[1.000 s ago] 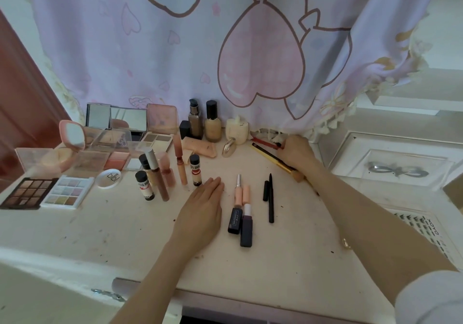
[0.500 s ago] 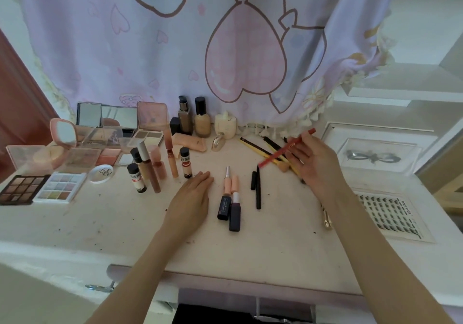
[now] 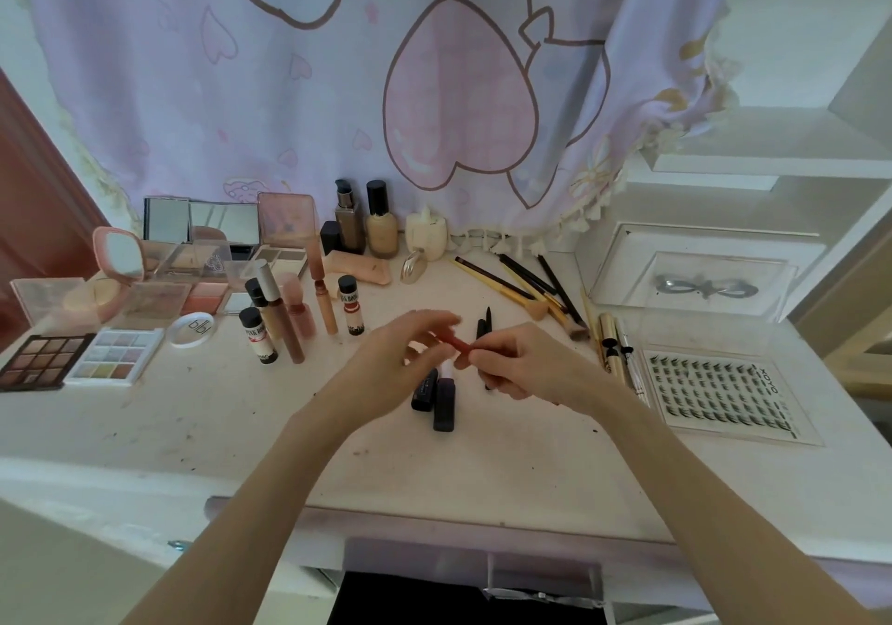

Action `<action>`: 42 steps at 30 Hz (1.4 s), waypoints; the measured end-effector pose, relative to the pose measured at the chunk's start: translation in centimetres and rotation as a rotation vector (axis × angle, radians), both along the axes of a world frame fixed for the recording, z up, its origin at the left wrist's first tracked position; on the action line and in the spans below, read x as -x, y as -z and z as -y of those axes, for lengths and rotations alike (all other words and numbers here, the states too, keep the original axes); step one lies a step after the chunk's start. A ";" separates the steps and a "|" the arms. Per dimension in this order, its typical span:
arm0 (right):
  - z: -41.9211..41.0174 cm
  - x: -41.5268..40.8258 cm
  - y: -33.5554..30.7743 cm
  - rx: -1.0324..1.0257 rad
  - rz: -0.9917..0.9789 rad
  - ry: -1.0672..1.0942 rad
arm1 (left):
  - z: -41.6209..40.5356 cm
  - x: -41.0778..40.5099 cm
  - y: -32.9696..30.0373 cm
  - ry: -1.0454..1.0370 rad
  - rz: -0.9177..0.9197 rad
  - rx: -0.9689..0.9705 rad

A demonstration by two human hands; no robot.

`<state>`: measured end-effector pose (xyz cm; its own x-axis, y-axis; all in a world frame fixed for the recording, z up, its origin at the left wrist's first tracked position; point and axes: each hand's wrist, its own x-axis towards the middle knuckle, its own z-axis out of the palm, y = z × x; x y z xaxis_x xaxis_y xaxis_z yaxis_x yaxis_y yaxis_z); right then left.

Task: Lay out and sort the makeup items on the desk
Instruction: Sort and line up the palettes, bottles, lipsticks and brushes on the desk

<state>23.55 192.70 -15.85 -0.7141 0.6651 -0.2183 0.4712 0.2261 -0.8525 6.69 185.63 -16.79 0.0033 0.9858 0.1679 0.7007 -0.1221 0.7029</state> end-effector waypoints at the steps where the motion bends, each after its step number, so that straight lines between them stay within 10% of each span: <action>1: 0.3 0.0 -0.1 -0.027 -0.011 -0.023 | 0.2 -0.3 -0.3 0.023 -0.018 -0.014; 12: 1.2 -0.9 0.9 -0.301 -0.004 -0.095 | 0.8 -1.7 -0.9 -0.019 0.004 0.005; 35: 0.2 -3.8 0.7 -0.137 0.152 -0.055 | -1.1 -2.1 -0.7 -0.094 -0.047 0.070; 42: -2.4 -3.7 1.9 0.067 0.032 0.498 | -3.5 -4.0 1.6 -0.325 -0.061 -0.001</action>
<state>27.29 195.15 -17.72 -0.3063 0.9072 -0.2885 0.5341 -0.0871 -0.8409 10.71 189.13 -18.40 -0.3008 0.9369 0.1779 0.7442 0.1140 0.6581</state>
